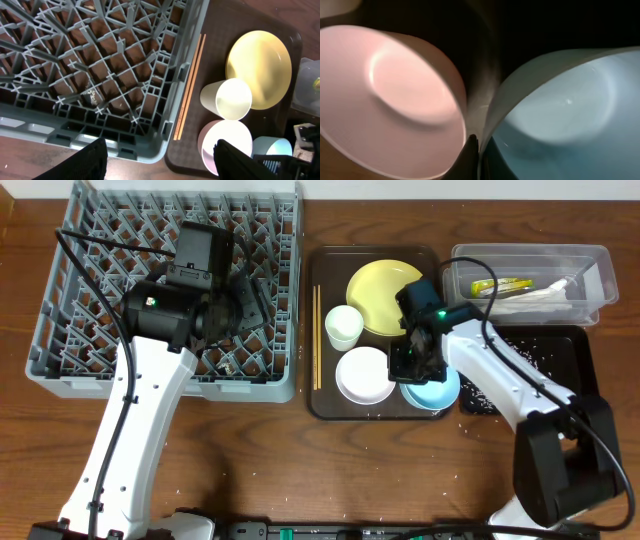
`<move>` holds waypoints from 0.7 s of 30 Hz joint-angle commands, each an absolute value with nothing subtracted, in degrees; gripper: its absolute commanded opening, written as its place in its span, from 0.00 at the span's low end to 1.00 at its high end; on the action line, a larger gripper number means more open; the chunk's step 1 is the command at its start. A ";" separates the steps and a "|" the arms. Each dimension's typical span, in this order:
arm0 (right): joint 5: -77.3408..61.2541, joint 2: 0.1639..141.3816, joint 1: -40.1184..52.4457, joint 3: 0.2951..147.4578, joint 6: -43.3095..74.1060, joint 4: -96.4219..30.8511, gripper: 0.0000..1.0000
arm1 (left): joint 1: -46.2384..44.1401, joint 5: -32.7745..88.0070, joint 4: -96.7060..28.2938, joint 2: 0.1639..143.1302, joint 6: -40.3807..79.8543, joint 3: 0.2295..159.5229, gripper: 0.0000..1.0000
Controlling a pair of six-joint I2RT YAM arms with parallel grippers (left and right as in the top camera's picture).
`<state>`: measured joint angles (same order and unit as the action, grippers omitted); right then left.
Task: Sort waste into correct bins and load items into the dishwasher
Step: 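Return the empty blue bowl to the brown tray and release, then grasp the white cup with the right gripper and lift it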
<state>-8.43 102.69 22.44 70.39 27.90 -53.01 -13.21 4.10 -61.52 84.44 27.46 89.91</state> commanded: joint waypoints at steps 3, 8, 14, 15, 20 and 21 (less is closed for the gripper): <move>-7.53 104.20 22.96 70.65 28.67 -52.62 0.29 | -13.04 3.36 -61.71 84.99 28.08 89.34 0.70; -8.43 103.90 22.50 73.28 28.47 -51.00 0.32 | -13.04 3.40 -61.36 84.97 26.59 89.36 0.97; -8.40 103.18 22.09 81.43 25.43 -53.76 0.37 | -13.04 3.42 -61.21 84.84 24.88 89.38 0.97; -8.43 103.20 22.09 82.63 25.15 -53.84 0.38 | -13.04 3.44 -61.21 84.77 24.88 89.38 0.97; -9.61 103.20 22.35 86.35 25.21 -50.15 0.47 | -13.04 3.90 -60.99 84.40 23.49 89.54 0.97; -10.22 103.20 22.37 86.37 25.21 -48.86 0.49 | -13.04 4.25 -61.01 84.38 22.63 89.76 0.97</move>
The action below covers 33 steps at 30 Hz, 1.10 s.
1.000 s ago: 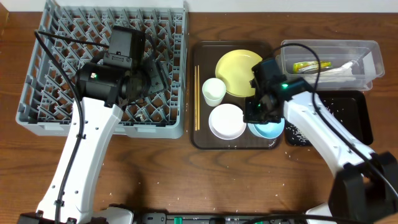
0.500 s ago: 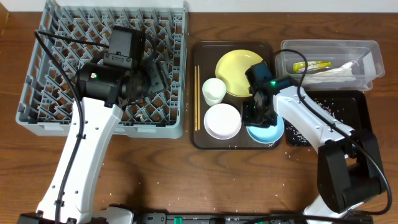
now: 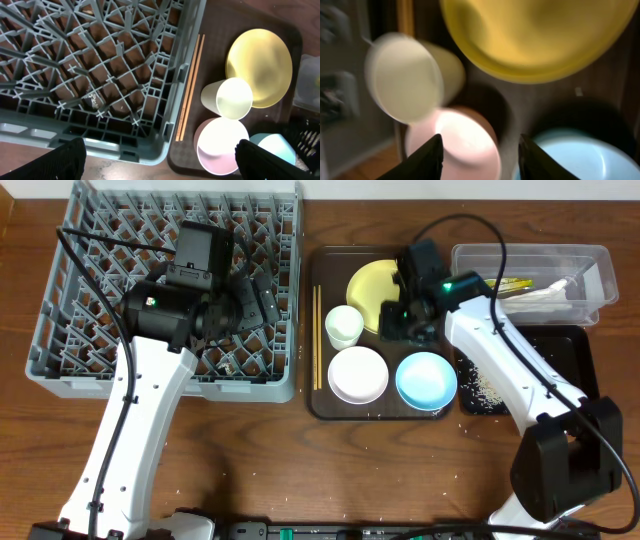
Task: Sort waste into correct bins and load items into the dishwasher
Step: 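Grasp the white cup with the right gripper and lift it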
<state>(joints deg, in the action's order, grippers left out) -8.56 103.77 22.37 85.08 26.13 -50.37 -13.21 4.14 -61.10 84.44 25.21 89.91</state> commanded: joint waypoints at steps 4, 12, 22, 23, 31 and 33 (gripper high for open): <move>-10.90 103.94 22.37 86.37 25.36 -44.45 0.52 | -13.04 5.39 -61.01 84.09 19.70 90.85 0.97; -11.42 108.16 23.64 86.37 25.65 -40.12 0.54 | -13.04 5.37 -60.45 84.31 19.77 91.35 0.97; -11.40 115.57 25.56 86.37 25.43 -38.54 0.22 | -13.04 5.34 -60.55 84.97 19.77 91.31 0.97; -11.27 115.79 25.56 86.37 25.43 -38.52 0.18 | -13.04 5.34 -60.55 84.97 19.77 91.31 0.97; -12.88 115.02 24.25 86.98 25.67 -38.65 0.01 | -13.04 5.39 -60.64 84.97 19.77 91.31 0.97; -16.03 113.78 23.03 87.64 25.65 -38.81 0.01 | -13.02 5.72 -60.64 84.97 19.90 91.31 0.97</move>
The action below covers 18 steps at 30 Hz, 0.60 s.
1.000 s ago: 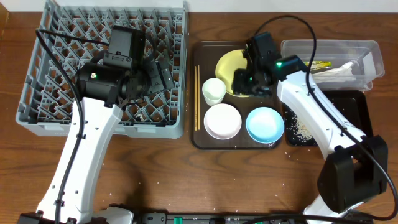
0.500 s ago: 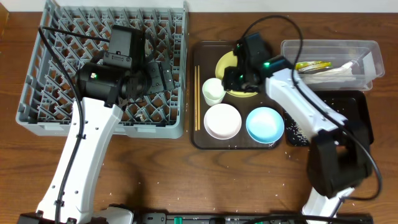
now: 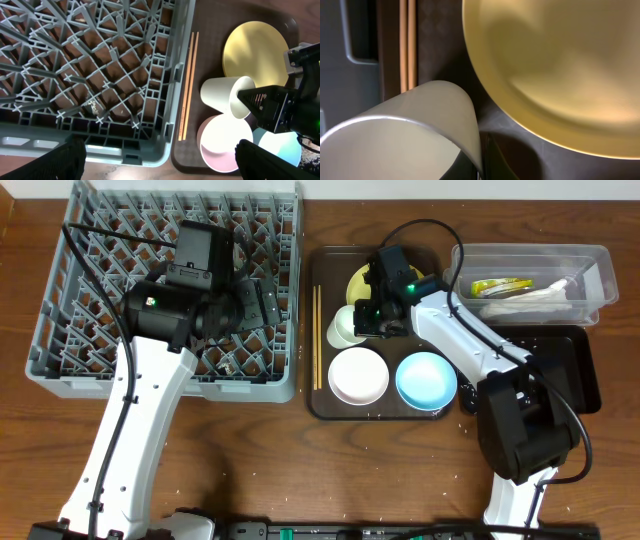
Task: Sort waste into correct bins and load items into the dishwasher
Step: 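Grasp the white cup with the right gripper and lift it, then hand the white cup from the right gripper to the left gripper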
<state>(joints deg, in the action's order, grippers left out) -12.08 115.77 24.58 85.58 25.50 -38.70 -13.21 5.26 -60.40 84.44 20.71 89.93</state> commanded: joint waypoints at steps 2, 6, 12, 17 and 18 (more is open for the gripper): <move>-20.16 112.03 21.30 87.92 25.65 -38.74 0.01 | -13.02 7.49 -60.62 84.97 19.99 91.31 0.97; -30.41 108.90 16.45 87.92 22.76 -38.09 0.01 | -12.80 14.28 -60.36 85.10 19.99 91.09 0.97; -51.88 109.03 9.32 87.29 14.00 -35.24 0.01 | -12.10 31.16 -56.64 86.24 19.66 88.66 0.97; -62.04 109.03 8.23 87.29 10.76 -32.69 0.01 | -10.39 46.41 -52.84 88.84 17.56 88.33 0.98; -63.22 109.03 8.38 87.29 10.28 -32.34 0.01 | -9.87 49.34 -52.12 89.54 17.56 88.33 0.98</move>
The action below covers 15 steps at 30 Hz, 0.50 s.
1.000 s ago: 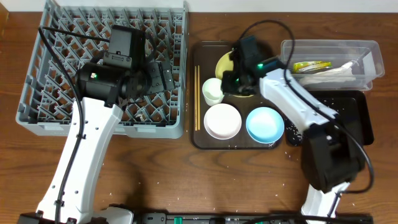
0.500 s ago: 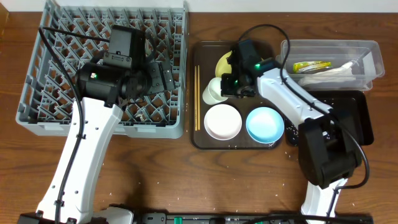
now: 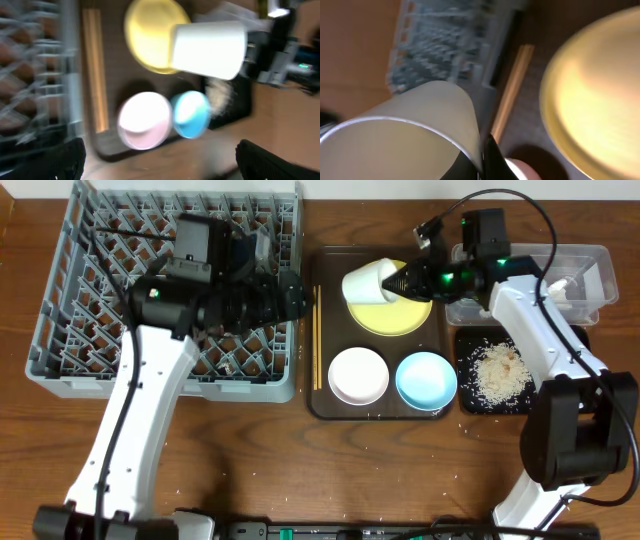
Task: Sort waste into correct bins and load items into the dishwasher
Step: 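Hand the white cup from the right gripper to the left gripper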
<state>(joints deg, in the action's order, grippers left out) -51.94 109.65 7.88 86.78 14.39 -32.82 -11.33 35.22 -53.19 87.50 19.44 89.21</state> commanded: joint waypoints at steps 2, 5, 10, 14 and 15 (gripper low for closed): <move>-66.46 109.03 8.71 87.29 9.45 -31.38 0.01 | -9.10 54.85 -51.03 91.02 16.93 88.33 1.00; -70.50 109.03 8.73 87.29 9.08 -30.13 0.01 | -8.21 62.76 -50.37 93.60 15.22 88.33 0.99; -74.54 109.03 8.88 87.29 7.55 -29.28 0.01 | -7.88 76.73 -48.07 98.24 11.60 88.33 0.98; -77.30 109.03 9.58 87.29 7.18 -27.75 0.01 | -7.90 84.36 -44.14 101.08 11.35 88.33 0.98; -78.08 109.03 9.72 87.26 7.20 -27.09 0.01 | -7.90 84.95 -43.70 101.75 11.35 88.33 0.98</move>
